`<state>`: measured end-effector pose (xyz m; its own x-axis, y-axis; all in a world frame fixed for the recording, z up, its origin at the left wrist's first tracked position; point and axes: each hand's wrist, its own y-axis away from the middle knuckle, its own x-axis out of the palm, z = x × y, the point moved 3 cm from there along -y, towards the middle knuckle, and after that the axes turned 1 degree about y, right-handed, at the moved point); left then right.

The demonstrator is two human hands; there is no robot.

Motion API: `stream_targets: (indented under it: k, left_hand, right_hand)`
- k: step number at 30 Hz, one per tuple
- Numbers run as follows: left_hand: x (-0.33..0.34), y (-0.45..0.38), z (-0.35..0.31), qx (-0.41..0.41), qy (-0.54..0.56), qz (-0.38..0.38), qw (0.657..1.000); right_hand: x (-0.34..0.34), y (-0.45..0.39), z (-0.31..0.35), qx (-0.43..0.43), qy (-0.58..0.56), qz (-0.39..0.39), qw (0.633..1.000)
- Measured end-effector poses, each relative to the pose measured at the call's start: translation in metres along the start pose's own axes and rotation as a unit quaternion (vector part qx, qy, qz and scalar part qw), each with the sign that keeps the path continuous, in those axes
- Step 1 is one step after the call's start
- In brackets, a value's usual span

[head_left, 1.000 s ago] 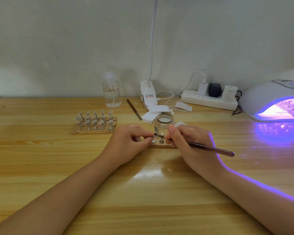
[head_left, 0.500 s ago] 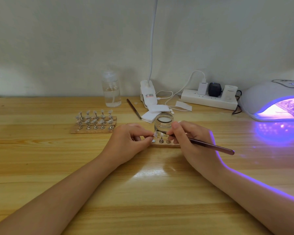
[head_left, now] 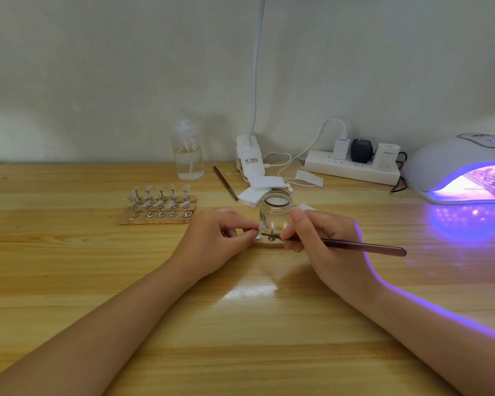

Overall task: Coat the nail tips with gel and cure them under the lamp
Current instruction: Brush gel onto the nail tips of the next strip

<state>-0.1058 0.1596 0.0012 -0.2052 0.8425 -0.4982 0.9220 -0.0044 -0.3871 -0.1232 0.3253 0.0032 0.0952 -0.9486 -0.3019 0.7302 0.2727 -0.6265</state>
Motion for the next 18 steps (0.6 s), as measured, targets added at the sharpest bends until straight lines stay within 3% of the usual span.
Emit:
stream_targets:
  k: [10, 18]
  left_hand:
    - [0.0008, -0.0002, 0.0008, 0.004, 0.001, 0.007, 1.000]
    - [0.0007, -0.0003, 0.0001, 0.006, 0.000, 0.011, 1.000]
  right_hand:
    - [0.0011, -0.0033, -0.0042, 0.031, 0.055, -0.002, 0.998]
    - [0.0011, -0.0005, 0.0021, 0.011, -0.006, 0.019, 1.000]
